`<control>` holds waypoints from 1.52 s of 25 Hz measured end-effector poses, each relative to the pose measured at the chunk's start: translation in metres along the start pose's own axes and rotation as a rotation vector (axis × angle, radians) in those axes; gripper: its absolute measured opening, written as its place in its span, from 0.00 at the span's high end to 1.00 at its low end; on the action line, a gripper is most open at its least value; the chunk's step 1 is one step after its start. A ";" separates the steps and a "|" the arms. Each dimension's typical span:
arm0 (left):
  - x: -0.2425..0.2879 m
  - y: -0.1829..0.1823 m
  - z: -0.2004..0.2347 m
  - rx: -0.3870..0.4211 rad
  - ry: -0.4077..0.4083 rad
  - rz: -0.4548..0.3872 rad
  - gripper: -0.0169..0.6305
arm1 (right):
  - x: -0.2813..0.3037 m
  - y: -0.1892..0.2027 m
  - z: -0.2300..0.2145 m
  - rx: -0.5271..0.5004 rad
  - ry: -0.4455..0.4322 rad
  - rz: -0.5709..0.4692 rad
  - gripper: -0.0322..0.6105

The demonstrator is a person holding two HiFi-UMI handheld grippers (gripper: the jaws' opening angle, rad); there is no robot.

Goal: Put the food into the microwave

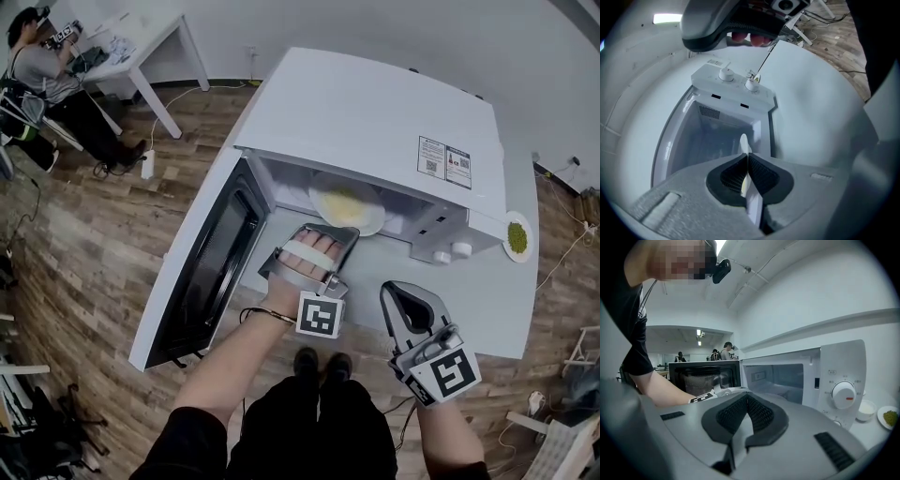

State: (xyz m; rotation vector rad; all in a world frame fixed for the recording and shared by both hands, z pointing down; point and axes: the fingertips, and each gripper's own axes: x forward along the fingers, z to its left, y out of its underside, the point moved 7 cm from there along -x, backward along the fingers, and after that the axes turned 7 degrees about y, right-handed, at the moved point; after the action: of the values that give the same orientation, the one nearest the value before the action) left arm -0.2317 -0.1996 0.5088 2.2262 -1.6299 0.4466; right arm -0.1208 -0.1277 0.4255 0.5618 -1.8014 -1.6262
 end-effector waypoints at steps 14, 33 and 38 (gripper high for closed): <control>0.038 0.013 0.006 0.018 0.078 0.051 0.95 | 0.010 0.000 -0.015 0.033 0.008 -0.007 0.93; 0.078 0.014 0.032 -0.198 0.293 0.058 0.95 | 0.013 -0.014 -0.032 0.025 0.026 -0.010 0.93; 0.079 0.011 0.039 -0.215 0.349 0.072 0.88 | 0.008 -0.023 -0.034 0.041 0.035 0.002 0.93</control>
State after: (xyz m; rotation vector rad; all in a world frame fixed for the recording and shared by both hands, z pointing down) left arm -0.2176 -0.2867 0.5102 1.8199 -1.4973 0.6098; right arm -0.1048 -0.1607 0.4053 0.6025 -1.8129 -1.5721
